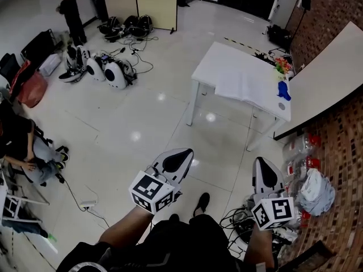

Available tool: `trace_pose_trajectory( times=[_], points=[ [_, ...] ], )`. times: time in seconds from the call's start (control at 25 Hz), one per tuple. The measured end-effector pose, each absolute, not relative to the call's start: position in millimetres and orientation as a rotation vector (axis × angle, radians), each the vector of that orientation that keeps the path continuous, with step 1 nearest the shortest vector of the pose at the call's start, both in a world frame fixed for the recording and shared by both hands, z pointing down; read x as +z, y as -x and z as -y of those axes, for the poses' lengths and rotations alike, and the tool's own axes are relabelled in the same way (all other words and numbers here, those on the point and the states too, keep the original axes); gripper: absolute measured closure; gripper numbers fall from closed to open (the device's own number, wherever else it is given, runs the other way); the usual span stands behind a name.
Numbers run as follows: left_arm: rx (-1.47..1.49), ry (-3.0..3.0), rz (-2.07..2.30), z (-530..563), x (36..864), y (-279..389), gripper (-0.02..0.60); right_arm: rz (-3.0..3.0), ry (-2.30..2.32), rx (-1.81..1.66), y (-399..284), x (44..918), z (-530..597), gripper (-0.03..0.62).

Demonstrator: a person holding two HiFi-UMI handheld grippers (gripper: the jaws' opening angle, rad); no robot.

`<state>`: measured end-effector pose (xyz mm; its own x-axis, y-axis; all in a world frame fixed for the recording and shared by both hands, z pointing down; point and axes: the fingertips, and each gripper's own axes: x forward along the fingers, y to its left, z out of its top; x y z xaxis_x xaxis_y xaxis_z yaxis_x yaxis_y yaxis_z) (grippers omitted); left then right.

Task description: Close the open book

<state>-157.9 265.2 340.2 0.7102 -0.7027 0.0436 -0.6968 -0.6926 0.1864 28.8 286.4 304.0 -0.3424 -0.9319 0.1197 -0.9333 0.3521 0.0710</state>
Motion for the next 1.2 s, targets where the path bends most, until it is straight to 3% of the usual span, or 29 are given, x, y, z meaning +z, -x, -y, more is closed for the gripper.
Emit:
trace_pose_trajectory(
  times=[0.8,1.2],
  points=[
    [0.029,-2.678,1.313,-65.2,328.0,63.0,0.581,2.574,-1.589,-0.048,-128.4,298.2,-74.7,0.591],
    [0.063,-2.687,1.303,25.8,339.5,59.7,0.581,2.556,-1.572,-0.029,-124.2,314.1,6.7,0.591]
  ],
)
